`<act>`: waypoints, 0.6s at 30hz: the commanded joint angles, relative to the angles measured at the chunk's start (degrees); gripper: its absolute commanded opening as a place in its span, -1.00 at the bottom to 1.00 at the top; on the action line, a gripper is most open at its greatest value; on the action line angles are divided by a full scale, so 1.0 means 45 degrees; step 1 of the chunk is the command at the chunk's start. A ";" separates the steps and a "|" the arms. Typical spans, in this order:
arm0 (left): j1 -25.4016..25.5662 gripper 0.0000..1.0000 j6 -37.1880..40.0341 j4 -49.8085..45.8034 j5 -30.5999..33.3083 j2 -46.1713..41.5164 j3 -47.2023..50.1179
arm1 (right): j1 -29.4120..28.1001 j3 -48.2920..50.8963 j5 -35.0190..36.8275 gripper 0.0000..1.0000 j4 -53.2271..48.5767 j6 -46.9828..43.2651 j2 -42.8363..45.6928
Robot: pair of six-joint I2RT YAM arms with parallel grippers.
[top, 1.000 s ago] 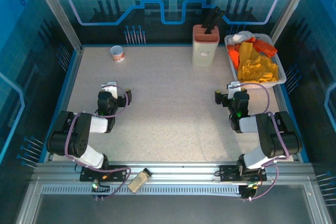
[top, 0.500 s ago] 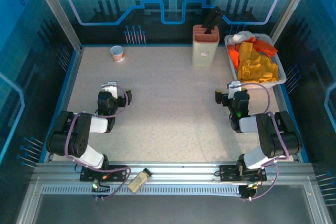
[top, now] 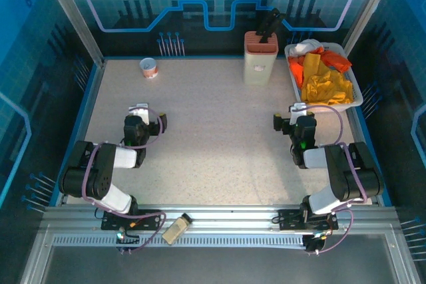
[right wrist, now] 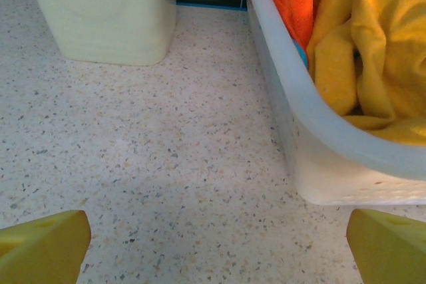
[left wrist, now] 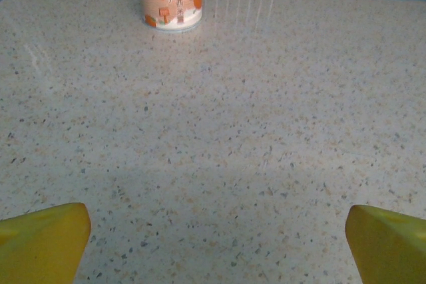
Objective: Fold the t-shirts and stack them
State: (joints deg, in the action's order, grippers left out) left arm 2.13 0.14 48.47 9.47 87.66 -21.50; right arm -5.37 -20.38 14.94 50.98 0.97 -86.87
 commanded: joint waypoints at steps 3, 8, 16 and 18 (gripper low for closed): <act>0.0494 0.99 0.0465 -0.3677 0.0626 -0.1929 -0.1850 | -0.0935 -0.1345 0.1774 0.99 -0.2907 -0.0447 0.1970; 0.0653 0.99 -0.1221 -0.5580 0.0720 -0.2904 -0.2702 | -0.0657 -0.4163 0.3686 0.99 -0.7377 0.1271 0.3063; 0.1730 0.92 -0.3591 -1.1437 0.0468 -0.3191 -0.5064 | 0.1131 -0.9410 0.1890 0.99 -1.4866 0.5285 0.2129; 0.1917 0.85 -0.3750 -1.1951 -0.0221 -0.3338 -0.5095 | 0.1551 -0.9717 0.1561 0.99 -1.4827 0.5819 0.1826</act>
State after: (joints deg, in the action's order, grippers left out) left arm 9.52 -13.30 5.28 11.49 74.22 -43.35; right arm -0.67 -62.41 24.75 -4.54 19.44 -76.34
